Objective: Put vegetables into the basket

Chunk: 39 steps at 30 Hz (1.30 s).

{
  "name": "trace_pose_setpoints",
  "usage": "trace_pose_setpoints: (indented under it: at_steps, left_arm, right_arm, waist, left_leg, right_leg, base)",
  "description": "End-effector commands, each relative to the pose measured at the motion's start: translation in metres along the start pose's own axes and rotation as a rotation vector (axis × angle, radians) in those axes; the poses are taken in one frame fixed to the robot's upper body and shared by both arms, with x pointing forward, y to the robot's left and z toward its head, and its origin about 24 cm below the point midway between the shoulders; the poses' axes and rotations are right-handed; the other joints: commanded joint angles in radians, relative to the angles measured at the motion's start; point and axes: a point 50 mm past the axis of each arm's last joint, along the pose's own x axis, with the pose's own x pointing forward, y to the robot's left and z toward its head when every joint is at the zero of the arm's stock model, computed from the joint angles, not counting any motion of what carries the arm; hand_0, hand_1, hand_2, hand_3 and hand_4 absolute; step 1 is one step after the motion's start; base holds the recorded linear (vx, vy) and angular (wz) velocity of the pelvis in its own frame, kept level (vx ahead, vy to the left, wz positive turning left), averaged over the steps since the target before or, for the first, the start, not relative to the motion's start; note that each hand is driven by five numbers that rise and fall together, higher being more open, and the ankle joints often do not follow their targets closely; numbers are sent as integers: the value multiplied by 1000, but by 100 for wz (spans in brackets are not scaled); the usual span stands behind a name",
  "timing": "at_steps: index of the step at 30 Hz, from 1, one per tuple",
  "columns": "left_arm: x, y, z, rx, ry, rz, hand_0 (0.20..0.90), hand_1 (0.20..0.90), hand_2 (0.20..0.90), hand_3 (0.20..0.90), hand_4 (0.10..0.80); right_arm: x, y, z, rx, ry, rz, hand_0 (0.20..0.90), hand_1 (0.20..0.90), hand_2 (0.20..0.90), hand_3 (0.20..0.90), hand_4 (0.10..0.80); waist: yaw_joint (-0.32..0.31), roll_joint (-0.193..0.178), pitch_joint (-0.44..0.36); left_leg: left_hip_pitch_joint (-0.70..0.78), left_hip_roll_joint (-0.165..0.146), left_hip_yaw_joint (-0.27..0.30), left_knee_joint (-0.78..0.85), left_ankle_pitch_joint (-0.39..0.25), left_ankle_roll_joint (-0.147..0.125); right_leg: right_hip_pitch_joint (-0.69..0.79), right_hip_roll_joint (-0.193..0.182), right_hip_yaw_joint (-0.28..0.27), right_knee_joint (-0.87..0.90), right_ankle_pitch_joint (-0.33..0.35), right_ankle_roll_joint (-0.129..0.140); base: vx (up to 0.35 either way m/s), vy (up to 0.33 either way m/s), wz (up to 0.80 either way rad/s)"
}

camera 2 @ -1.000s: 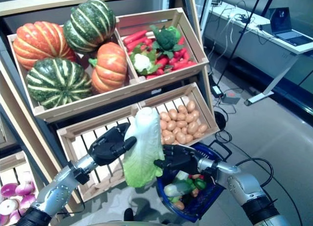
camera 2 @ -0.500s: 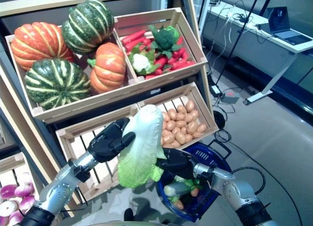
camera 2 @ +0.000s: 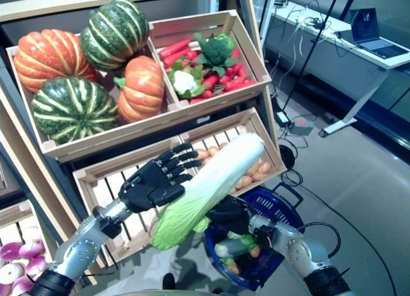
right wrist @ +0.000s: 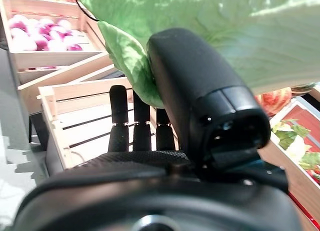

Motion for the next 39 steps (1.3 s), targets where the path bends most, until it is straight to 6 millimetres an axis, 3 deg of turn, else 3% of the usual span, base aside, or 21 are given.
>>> trace_pose_setpoints:
  at_steps: [1,10,22,26,32,39]
  left_arm:
    - [20,-9,21,69,-68,-110,900,900,900,900,800]
    - [9,-4,23,111,-61,-48,900,900,900,900,800]
    - [-10,-1,31,168,-106,45,900,900,900,900,800]
    - [-2,-4,56,290,-216,28,900,900,900,900,800]
    - [14,-17,96,456,-378,-24,900,900,900,900,800]
    - [21,-19,111,522,-445,-29,900,900,900,900,800]
  right_arm:
    - [2,28,65,-21,-411,186,300,300,300,300,400]
    - [-13,12,59,69,-548,65,300,300,300,300,400]
    - [-43,-21,29,229,-654,-172,300,300,300,300,400]
    - [-41,-28,44,255,-743,-201,300,300,300,300,400]
    - [-37,-38,72,288,-866,-217,300,300,300,300,400]
    - [-35,-54,76,363,-916,-291,300,300,300,300,400]
  waist:
    - [-4,-34,-44]
    - [-26,-28,-28]
    - [-60,-19,33]
    - [-65,-8,135]
    - [-55,3,271]
    - [-26,3,369]
  left_leg:
    - [75,29,1,2,-132,-44]
    - [75,31,16,2,-134,-41]
    - [40,39,41,2,-121,-38]
    - [-44,45,40,30,-102,-40]
    - [-224,63,22,222,-116,-59]
    - [-422,73,-14,465,-153,-79]
  right_leg:
    - [-24,-60,23,-49,106,58]
    - [-31,-54,39,-49,106,57]
    - [-89,-37,76,-13,93,48]
    - [-185,-25,85,62,70,26]
    - [-320,-6,69,227,20,-18]
    - [-426,-7,49,377,-27,-54]
  base:
    - [11,-10,-6]
    - [20,-17,-8]
    - [-13,-25,-8]
    - [-248,-16,-13]
    - [-235,-42,2]
    - [-115,-54,16]
